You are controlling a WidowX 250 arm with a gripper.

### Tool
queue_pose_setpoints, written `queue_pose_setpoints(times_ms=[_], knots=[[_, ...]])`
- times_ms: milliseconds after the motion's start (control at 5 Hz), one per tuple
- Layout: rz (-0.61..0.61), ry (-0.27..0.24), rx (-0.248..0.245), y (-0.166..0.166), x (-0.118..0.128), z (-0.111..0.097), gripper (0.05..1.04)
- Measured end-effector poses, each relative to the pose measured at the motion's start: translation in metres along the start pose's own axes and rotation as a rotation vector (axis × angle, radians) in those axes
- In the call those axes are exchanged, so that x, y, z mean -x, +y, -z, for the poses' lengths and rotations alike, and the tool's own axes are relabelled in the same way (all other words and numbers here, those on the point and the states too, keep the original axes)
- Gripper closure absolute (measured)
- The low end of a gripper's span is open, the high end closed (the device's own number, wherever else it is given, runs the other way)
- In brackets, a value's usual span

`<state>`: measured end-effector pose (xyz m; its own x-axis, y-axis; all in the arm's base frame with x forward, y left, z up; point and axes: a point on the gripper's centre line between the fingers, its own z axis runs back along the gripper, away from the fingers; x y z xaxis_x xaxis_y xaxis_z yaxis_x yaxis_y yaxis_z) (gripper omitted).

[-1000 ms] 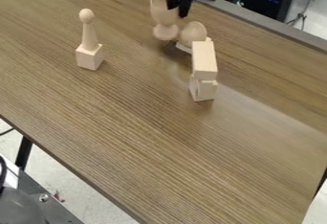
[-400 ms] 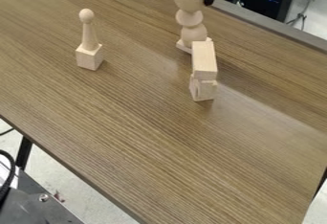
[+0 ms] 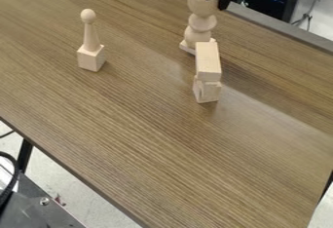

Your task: Move the cup to the front of the table

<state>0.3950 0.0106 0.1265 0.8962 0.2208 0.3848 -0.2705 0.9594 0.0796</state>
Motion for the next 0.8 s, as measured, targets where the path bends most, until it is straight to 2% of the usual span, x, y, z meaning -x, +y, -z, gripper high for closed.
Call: queue_pose_setpoints(times_ms=[600, 800], knots=[[-0.010, 0.037, 0.001, -0.005, 0.000, -0.022, 0.971], [-0.038, 0.060, -0.022, -0.002, 0.005, -0.037, 0.971]])
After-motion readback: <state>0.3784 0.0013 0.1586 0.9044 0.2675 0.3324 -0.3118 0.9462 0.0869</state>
